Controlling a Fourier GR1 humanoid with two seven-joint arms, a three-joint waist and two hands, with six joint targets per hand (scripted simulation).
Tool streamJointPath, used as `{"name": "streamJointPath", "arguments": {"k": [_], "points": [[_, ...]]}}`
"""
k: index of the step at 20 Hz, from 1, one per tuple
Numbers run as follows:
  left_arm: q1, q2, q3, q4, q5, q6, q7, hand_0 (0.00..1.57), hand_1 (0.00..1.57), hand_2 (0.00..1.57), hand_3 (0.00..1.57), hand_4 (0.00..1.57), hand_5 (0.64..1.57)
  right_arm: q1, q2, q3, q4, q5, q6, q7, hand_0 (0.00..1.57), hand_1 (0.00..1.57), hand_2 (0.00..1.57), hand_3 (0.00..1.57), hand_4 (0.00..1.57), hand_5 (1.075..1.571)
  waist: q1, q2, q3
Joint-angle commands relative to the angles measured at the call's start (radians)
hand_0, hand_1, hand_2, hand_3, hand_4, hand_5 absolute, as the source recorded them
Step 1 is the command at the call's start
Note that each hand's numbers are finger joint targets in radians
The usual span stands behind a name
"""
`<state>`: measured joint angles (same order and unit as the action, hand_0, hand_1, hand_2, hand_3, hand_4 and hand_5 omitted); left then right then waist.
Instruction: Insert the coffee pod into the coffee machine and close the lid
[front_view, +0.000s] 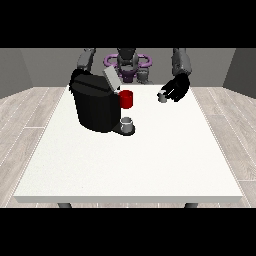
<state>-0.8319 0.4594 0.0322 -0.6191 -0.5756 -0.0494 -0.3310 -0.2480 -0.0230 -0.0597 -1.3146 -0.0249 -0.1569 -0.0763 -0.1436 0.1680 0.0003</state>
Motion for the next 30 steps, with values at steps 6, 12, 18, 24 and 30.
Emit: {"name": "streamJointPath", "arguments": {"k": [6,12,18,24,30], "points": [[-0.13,-0.026,0.012,-0.028,-0.018,-0.043,0.15,1.25,1.25,1.33,1.29,0.57,1.571,0.006,0.005,0.039,0.034,-0.01,0.027,-0.015,0.0,0.0,0.0,0.0,0.46,1.571,-0.058,-0.037,0.0002],[-0.23,0.016,0.05,-0.033,-0.004,-0.094,0.175,1.07,1.07,1.22,1.23,0.52,1.571,-0.05,-0.009,0.038,0.018,-0.017,0.047,-0.002,0.0,0.0,0.0,0.0,0.48,1.571,-0.088,-0.006,0.0001],[-0.276,0.047,0.098,0.003,0.016,-0.12,0.212,1.24,1.24,1.26,1.2,0.48,1.571,-0.031,0.012,0.094,-0.043,0.005,0.023,0.011,0.0,0.0,0.0,0.0,0.52,1.571,-0.13,-0.001,-0.0002],[-0.286,0.027,0.089,0.006,-0.013,-0.066,0.188,1.28,1.28,1.33,1.27,0.52,1.571,-0.056,-0.015,0.082,-0.107,0.005,0.021,0.065,0.0,0.0,0.0,0.0,0.51,1.571,-0.171,0.037,-0.0003],[-0.364,0.007,0.067,-0.019,-0.045,-0.064,0.242,1.28,1.28,1.3,1.24,0.49,1.571,-0.084,-0.008,0.055,-0.033,0.024,-0.011,-0.002,0.0,0.0,0.0,0.0,0.54,1.571,-0.15,0.088,0.0002]]}}
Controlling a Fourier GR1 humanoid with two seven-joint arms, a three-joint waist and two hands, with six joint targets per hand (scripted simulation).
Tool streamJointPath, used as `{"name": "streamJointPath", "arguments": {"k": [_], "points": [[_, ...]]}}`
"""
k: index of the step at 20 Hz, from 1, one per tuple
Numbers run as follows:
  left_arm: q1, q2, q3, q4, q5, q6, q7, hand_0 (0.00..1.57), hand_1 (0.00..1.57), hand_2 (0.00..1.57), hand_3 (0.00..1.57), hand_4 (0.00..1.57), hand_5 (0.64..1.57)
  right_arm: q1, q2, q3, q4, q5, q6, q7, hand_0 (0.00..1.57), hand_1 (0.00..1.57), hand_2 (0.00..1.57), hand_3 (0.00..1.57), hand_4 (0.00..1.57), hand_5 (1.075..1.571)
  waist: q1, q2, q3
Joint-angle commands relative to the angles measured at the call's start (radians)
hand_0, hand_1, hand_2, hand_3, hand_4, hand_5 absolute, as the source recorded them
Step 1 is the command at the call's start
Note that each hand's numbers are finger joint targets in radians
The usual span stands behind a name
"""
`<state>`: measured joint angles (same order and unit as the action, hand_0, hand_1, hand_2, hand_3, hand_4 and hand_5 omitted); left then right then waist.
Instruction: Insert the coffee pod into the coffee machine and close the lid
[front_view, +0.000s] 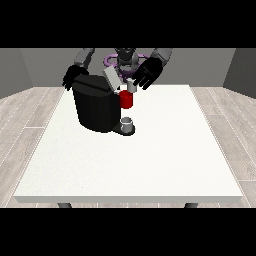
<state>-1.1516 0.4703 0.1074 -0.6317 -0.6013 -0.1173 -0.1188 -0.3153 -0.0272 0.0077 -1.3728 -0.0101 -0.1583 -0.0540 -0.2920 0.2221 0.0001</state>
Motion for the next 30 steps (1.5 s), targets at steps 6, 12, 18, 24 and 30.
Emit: {"name": "streamJointPath", "arguments": {"k": [6,12,18,24,30], "points": [[0.016,-0.042,-0.005,-0.002,-0.006,-0.004,-0.011,1.3,1.3,1.33,1.23,0.5,1.571,0.037,0.001,-0.029,0.023,-0.002,-0.007,-0.081,0.0,0.0,0.0,0.0,0.53,1.571,0.021,0.021,0.0003],[-0.012,-0.045,-0.019,0.004,-0.027,-0.022,-0.002,1.25,1.25,1.29,1.21,0.51,1.571,-0.019,-0.011,-0.056,0.01,-0.021,-0.022,0.011,0.0,0.0,0.0,0.0,0.51,1.571,0.021,0.014,0.0002],[-0.062,-0.042,0.002,0.016,-0.027,-0.013,0.023,1.2,1.2,1.27,1.2,0.5,1.571,-0.016,0.012,-0.021,-0.003,-0.003,-0.02,-0.015,0.0,0.0,0.0,0.0,0.51,1.571,-0.013,0.052,0.0003],[-0.025,-0.05,-0.005,0.018,-0.046,0.011,0.008,1.16,1.16,1.24,1.18,0.49,1.571,-0.038,-0.019,-0.076,-0.001,-0.033,-0.014,-0.013,0.0,0.0,0.0,0.0,0.53,1.571,0.014,0.061,0.0004],[-0.029,-0.053,-0.011,0.027,-0.051,-0.039,0.029,1.25,1.25,1.28,1.18,0.48,1.571,-0.017,-0.014,-0.075,0.004,-0.04,-0.01,-0.006,0.0,0.0,0.0,0.0,0.45,1.571,0.017,0.021,0.0003]]}}
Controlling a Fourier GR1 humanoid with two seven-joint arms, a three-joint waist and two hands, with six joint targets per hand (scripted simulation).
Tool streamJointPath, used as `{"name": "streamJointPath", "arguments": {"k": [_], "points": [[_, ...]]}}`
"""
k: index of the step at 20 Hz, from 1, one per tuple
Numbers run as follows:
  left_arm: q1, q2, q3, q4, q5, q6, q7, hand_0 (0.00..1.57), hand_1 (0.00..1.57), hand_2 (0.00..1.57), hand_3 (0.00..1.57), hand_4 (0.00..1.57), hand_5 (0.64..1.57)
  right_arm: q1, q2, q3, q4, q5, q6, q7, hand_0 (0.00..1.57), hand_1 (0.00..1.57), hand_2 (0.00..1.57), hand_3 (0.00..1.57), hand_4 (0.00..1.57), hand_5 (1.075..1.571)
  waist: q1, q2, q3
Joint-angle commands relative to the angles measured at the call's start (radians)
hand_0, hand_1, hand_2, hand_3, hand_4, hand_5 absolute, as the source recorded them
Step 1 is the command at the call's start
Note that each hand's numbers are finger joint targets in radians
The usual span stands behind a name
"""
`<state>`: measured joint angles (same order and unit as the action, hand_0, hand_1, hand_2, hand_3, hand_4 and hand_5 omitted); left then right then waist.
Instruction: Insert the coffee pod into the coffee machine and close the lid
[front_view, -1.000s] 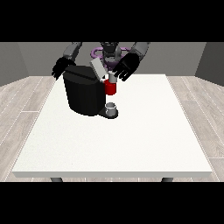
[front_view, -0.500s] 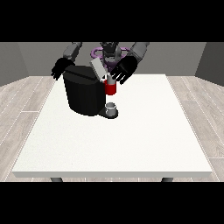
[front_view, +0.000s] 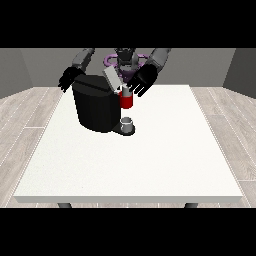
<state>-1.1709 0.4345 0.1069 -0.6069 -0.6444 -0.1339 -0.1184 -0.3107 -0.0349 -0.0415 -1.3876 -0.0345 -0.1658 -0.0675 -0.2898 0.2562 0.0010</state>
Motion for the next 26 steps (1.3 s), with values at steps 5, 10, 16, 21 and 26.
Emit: {"name": "streamJointPath", "arguments": {"k": [5,10,16,21,26], "points": [[0.004,0.003,0.008,0.006,0.002,-0.02,-0.031,1.2,1.2,1.24,1.14,0.47,1.571,-0.019,-0.024,-0.029,0.012,-0.021,0.022,-0.027,0.0,0.0,0.0,0.0,0.44,1.571,0.007,0.033,-0.0008],[0.033,-0.024,-0.021,0.011,-0.034,0.011,-0.034,1.15,1.15,1.18,1.02,0.45,1.571,-0.035,-0.023,-0.018,-0.007,-0.003,-0.008,0.041,0.0,0.0,0.0,0.0,0.43,1.571,0.01,0.015,-0.0011],[0.036,-0.046,-0.034,-0.014,-0.053,0.028,-0.016,1.07,1.07,1.12,0.95,0.38,1.571,-0.03,-0.016,-0.052,0.051,-0.012,-0.029,0.015,0.0,0.0,0.0,0.0,0.38,1.571,0.046,-0.002,-0.0008],[-0.027,0.05,0.007,0.022,-0.039,-0.034,-0.038,1.06,1.06,1.12,0.95,0.36,1.571,-0.066,-0.036,-0.027,-0.009,-0.009,-0.004,0.064,0.0,0.0,0.0,0.0,0.44,1.571,0.003,0.021,-0.001],[0.001,0.027,-0.05,0.009,-0.081,-0.064,-0.069,0.0,0.0,0.38,0.11,0.0,1.571,-0.002,0.005,-0.014,0.024,0.003,-0.021,-0.016,0.0,0.0,0.0,0.0,0.46,1.571,0.015,0.011,-0.0005]]}}
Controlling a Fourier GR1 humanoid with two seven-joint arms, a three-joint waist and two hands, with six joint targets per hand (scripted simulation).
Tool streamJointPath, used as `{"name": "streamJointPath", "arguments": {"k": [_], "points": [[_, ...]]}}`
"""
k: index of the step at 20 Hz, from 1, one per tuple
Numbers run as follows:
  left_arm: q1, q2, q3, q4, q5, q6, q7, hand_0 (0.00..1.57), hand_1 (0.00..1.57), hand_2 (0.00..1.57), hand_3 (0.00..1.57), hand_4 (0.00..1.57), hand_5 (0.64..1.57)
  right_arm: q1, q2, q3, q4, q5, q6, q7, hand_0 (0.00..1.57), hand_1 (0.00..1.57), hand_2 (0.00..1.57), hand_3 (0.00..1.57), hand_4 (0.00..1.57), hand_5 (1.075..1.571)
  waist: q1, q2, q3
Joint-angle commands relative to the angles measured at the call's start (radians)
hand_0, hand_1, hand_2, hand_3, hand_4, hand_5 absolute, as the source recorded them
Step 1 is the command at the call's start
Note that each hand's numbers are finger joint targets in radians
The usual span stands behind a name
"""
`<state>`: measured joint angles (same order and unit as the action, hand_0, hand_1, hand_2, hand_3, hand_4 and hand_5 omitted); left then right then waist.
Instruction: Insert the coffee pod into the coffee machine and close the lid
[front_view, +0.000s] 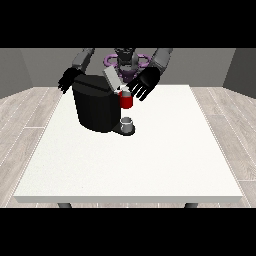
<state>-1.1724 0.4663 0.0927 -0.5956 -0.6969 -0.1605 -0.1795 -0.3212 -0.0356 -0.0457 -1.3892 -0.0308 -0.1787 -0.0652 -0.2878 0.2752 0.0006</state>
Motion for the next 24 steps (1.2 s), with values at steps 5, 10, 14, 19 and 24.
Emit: {"name": "streamJointPath", "arguments": {"k": [5,10,14,19,24], "points": [[0.009,-0.007,-0.049,-0.008,-0.047,-0.055,-0.003,0.0,0.0,0.0,0.0,0.0,1.571,-0.006,-0.016,-0.034,0.05,-0.013,0.003,-0.01,0.0,0.0,0.0,0.0,0.45,1.571,0.035,-0.025,-0.0003],[0.047,-0.019,-0.05,-0.018,-0.053,-0.049,-0.023,0.0,0.0,0.0,0.0,0.0,1.571,0.033,-0.036,-0.055,0.057,-0.039,0.028,0.005,0.0,0.0,0.0,0.0,0.37,1.571,0.041,-0.067,-0.0004],[0.032,-0.062,-0.06,-0.038,-0.06,-0.058,0.012,0.0,0.0,0.0,0.0,0.0,1.571,-0.01,-0.009,-0.057,0.103,-0.003,-0.046,0.002,0.0,0.0,0.0,0.0,0.34,1.571,0.086,-0.077,-0.0004],[0.088,-0.068,-0.052,-0.053,-0.056,-0.066,0.008,0.0,0.0,0.0,0.0,0.0,1.571,0.09,0.008,-0.033,0.106,0.004,-0.02,-0.085,0.0,0.0,0.0,0.0,0.42,1.571,0.094,-0.138,-0.0004],[0.145,-0.111,0.003,-0.074,0.013,-0.071,0.016,0.0,0.0,0.0,0.0,0.0,1.571,0.119,-0.029,-0.074,0.125,-0.044,0.021,-0.047,0.0,0.0,0.0,0.0,0.38,1.571,0.129,-0.209,-0.0005]]}}
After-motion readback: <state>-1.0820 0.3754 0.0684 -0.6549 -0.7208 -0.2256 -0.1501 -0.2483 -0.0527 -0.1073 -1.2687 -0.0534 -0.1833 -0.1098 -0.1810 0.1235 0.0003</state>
